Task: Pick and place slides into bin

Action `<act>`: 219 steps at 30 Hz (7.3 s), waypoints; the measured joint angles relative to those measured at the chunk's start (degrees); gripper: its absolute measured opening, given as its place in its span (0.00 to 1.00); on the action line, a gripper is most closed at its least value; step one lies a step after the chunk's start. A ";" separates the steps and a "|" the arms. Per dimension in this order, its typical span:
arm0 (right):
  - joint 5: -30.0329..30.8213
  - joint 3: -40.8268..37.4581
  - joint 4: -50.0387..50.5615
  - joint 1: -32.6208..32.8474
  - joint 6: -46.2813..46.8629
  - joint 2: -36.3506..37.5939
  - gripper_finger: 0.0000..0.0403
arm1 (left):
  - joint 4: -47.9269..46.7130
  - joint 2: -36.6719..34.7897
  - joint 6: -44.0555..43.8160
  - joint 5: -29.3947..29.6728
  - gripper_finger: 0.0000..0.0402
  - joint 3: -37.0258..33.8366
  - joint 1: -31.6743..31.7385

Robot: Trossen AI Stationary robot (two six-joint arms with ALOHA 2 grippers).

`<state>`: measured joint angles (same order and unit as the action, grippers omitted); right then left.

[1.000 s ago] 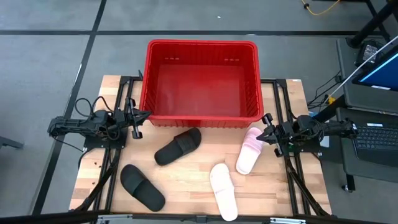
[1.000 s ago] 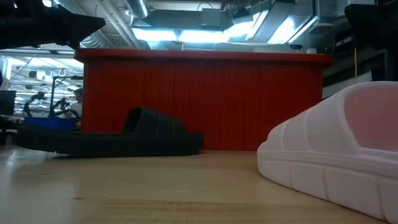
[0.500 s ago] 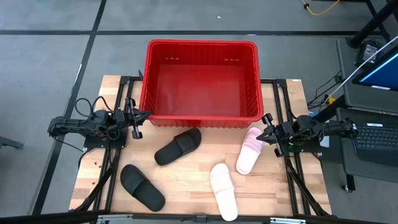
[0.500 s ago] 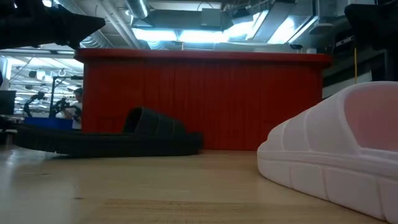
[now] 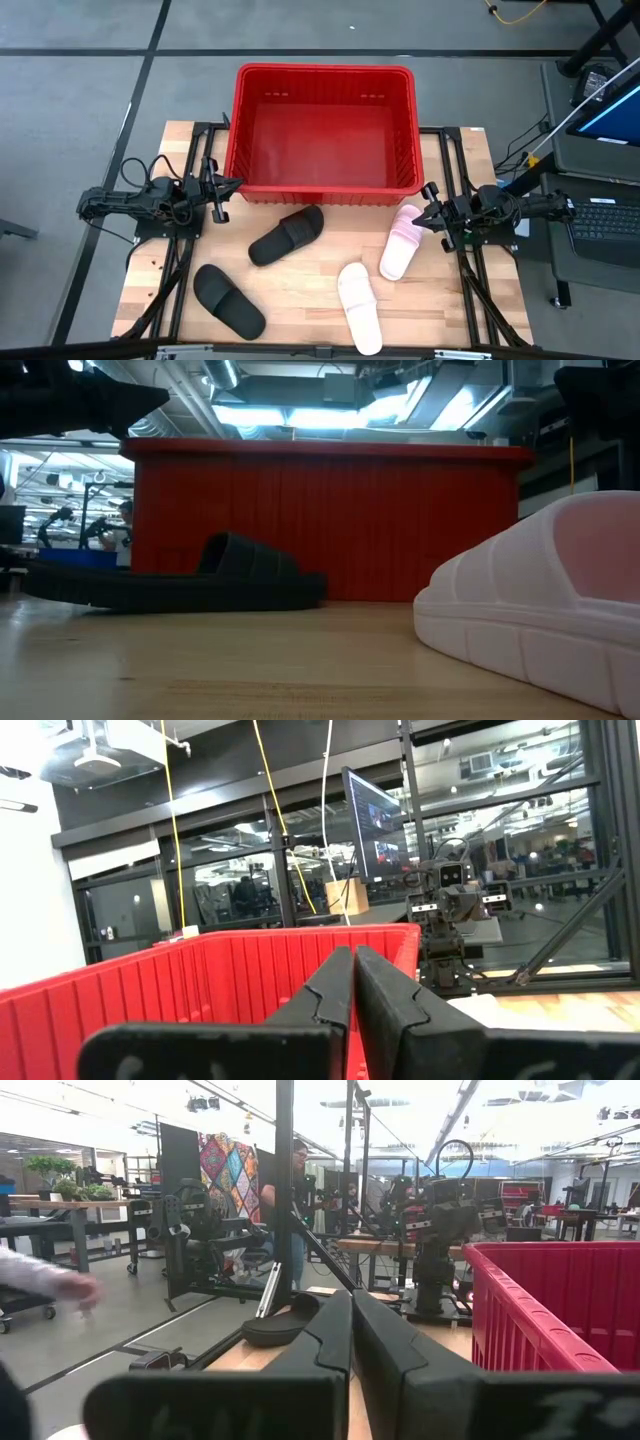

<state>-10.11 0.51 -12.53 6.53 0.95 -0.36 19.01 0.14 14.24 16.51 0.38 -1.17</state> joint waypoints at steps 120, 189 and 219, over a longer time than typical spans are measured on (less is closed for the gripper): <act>30.00 55.08 7.57 8.28 7.36 -60.57 0.30 | -32.51 35.74 -8.93 -7.65 0.41 43.85 0.09; 38.17 100.32 94.79 37.48 72.32 -100.56 0.41 | -35.96 29.24 -19.63 -15.02 0.42 43.85 0.09; 33.99 91.28 99.02 35.99 80.00 -100.20 0.41 | -33.80 30.66 -16.39 -16.96 0.42 43.82 -0.41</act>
<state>23.88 91.80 86.48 42.52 80.95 -100.56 -14.79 30.80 -2.15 -0.45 44.21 -1.58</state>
